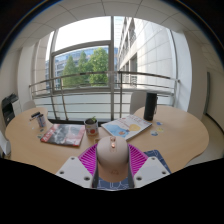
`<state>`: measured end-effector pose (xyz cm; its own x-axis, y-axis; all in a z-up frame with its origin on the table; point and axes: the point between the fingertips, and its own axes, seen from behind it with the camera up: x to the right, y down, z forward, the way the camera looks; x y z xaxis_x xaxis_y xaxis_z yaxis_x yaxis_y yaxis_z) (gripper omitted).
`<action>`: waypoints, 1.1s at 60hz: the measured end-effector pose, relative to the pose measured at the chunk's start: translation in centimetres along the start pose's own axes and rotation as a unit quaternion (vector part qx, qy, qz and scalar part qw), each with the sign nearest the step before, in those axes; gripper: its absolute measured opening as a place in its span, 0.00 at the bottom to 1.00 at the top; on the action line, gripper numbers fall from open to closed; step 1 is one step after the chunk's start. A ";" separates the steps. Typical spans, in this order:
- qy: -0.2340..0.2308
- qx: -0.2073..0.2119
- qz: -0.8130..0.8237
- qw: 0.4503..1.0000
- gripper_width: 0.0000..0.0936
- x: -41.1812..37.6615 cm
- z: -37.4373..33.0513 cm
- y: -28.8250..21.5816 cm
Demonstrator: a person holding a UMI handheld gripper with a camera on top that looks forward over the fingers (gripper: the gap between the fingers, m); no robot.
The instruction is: Arrange mouse
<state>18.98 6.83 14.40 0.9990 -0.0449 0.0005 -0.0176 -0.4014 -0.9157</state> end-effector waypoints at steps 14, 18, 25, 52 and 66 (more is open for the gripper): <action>-0.003 -0.096 -0.016 0.995 0.46 6.3 4.7 12.1; -0.003 -0.111 -0.020 0.994 0.52 6.7 5.0 13.5; -0.010 -0.127 -0.011 0.992 0.66 6.9 4.6 14.6; 0.042 -0.063 -0.009 0.997 0.91 7.2 -12.7 6.2; 0.062 -0.043 -0.003 0.997 0.91 5.7 -23.6 4.8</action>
<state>23.66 -16.93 19.50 0.9865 -0.1523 0.0608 -0.0198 -0.4790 -0.8776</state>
